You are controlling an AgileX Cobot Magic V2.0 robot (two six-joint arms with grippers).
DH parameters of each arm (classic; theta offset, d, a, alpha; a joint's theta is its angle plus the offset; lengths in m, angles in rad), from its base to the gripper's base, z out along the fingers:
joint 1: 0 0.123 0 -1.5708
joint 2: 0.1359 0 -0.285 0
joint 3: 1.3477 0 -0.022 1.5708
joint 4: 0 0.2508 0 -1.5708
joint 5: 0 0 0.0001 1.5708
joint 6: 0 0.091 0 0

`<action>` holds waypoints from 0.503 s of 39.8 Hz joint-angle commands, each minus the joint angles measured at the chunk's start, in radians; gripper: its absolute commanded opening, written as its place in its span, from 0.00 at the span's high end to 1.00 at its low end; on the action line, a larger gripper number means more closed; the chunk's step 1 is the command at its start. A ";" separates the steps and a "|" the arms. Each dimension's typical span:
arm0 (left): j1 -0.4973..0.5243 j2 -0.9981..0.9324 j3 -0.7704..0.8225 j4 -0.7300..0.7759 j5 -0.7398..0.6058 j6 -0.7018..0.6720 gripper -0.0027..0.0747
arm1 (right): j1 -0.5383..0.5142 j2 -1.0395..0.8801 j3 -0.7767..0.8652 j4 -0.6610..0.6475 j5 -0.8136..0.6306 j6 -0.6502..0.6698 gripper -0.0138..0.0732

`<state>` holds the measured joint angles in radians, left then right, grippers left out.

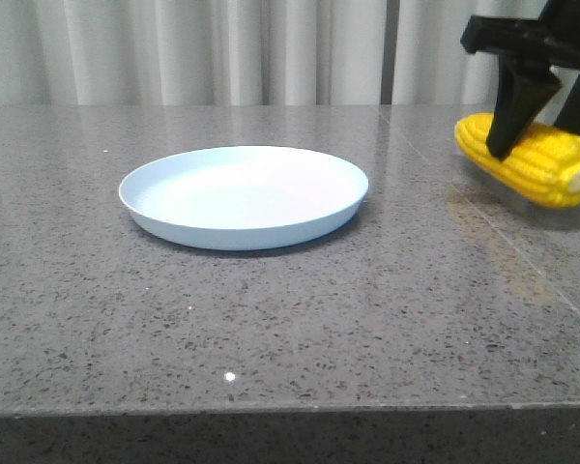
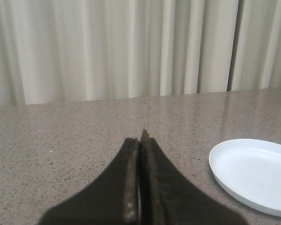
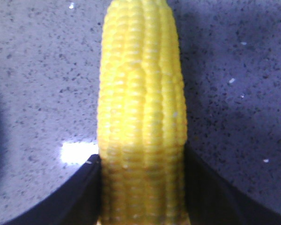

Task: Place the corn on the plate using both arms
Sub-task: 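Lift the corn and carry it over the plate with the right gripper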

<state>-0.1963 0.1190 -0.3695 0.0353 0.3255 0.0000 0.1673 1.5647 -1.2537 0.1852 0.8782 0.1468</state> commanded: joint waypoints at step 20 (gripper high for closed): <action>0.004 0.011 -0.027 0.000 -0.086 0.000 0.99 | 0.372 0.115 -0.401 -0.163 0.136 0.340 0.73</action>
<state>-0.1963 0.1190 -0.3695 0.0353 0.3255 0.0000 0.4923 1.6760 -1.5729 0.0441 1.0299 0.4390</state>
